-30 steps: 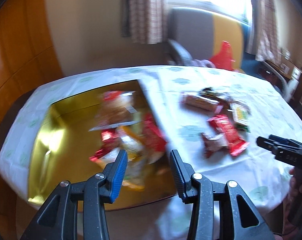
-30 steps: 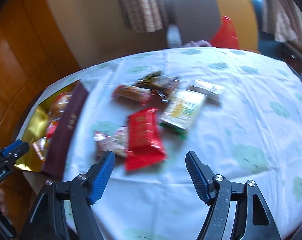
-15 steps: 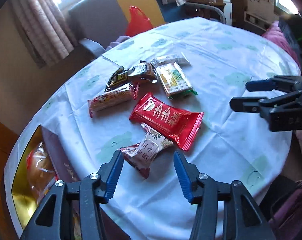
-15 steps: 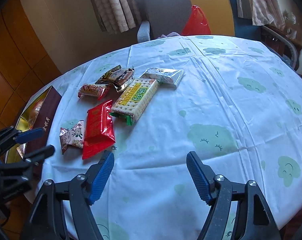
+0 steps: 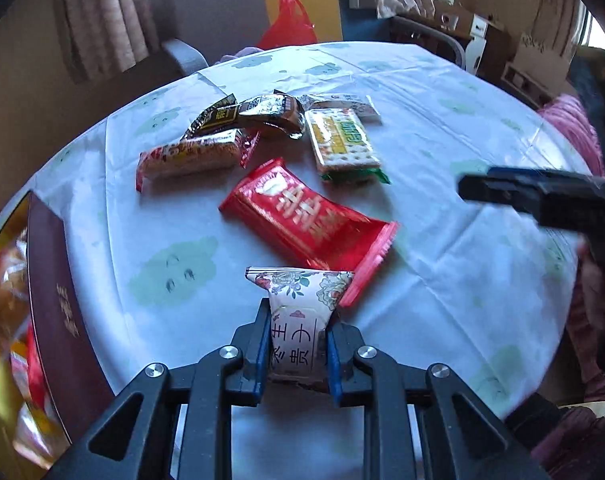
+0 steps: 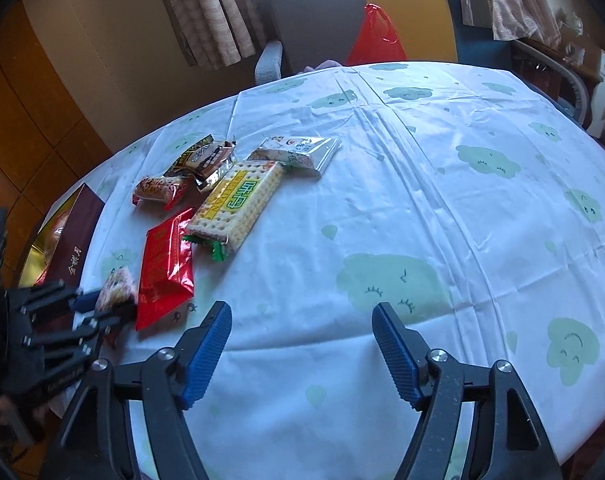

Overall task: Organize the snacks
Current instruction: 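Reach the left tool to the pink-white wrapped candy and grasp it, then drop the pink-white candy into the tin while the right tool grasps the white bag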

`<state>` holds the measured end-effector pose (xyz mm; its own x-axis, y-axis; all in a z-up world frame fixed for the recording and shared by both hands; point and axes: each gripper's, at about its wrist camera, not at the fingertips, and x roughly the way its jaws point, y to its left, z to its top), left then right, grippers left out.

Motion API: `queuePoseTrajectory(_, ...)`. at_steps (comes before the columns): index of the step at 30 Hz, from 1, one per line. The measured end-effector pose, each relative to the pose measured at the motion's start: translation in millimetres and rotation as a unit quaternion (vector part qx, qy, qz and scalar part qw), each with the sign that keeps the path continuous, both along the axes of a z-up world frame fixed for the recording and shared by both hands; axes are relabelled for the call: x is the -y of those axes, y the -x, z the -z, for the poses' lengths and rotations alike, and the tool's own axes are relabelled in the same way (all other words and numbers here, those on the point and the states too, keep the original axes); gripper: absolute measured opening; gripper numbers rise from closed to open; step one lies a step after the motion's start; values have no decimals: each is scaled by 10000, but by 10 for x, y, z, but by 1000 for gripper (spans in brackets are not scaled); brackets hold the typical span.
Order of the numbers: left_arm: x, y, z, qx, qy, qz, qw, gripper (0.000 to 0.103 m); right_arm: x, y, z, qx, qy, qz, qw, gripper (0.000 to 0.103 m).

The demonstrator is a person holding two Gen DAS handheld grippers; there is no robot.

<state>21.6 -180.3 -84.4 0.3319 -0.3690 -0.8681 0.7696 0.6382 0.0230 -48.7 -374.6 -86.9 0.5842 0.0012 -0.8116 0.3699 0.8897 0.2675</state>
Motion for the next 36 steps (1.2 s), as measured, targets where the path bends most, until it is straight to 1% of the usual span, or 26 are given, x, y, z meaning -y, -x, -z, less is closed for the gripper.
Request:
queuePoseTrajectory(4,-139,84,45,19,270,-254,9993,23,69,-186,-45,72,84,-184,9998,71)
queuePoseTrajectory(7,-147,82,68,29,339,-392,9987,24,136,-406,-78,51,269,-350,9990,71)
queuePoseTrajectory(9,-127,93,81,95,342,-410,9985,24,185,-574,-111,60,405,-501,9979,71)
queuePoseTrajectory(11,-135,98,91,76,405,-441,9982,24,226,-764,-133,38,603,-677,9959,71)
queuePoseTrajectory(15,-172,67,98,-45,528,-494,9974,24,270,-1169,-137,-101,964,-1148,9886,71)
queuePoseTrajectory(19,-170,83,98,-22,535,-527,9972,24,272,-1540,-63,-379,1325,-1690,9759,71)
queuePoseTrajectory(22,-184,65,99,-91,587,-562,9967,24,277,-1772,37,-616,1380,-2020,9677,71)
queuePoseTrajectory(23,-189,57,99,-111,608,-568,9965,24,280,-1833,63,-626,1323,-2131,9660,73)
queuePoseTrajectory(25,-199,41,103,-147,642,-580,9961,24,311,-1941,89,-655,1311,-2182,9648,79)
queuePoseTrajectory(26,-200,36,104,-157,650,-582,9961,24,337,-1994,125,-765,1322,-2183,9638,79)
queuePoseTrajectory(28,-202,32,106,-168,669,-591,9959,24,387,-2059,262,-1073,1146,-2292,9606,78)
queuePoseTrajectory(29,-203,35,105,-175,679,-598,9958,24,414,-2044,272,-1002,1083,-2317,9615,79)
queuePoseTrajectory(30,-204,33,104,-184,686,-607,9956,24,420,-2016,262,-992,1131,-2356,9601,74)
queuePoseTrajectory(31,-203,28,104,-191,689,-615,9955,24,429,-1980,242,-983,1141,-2349,9603,62)
queuePoseTrajectory(33,-200,21,105,-194,699,-630,9954,24,464,-1880,201,-990,1116,-2281,9621,45)
queuePoseTrajectory(34,-200,21,105,-186,699,-635,9954,24,474,-1821,195,-1018,1147,-2258,9620,40)
queuePoseTrajectory(36,-201,30,103,-168,696,-630,9954,24,484,-1677,176,-1021,1257,-2164,9628,33)
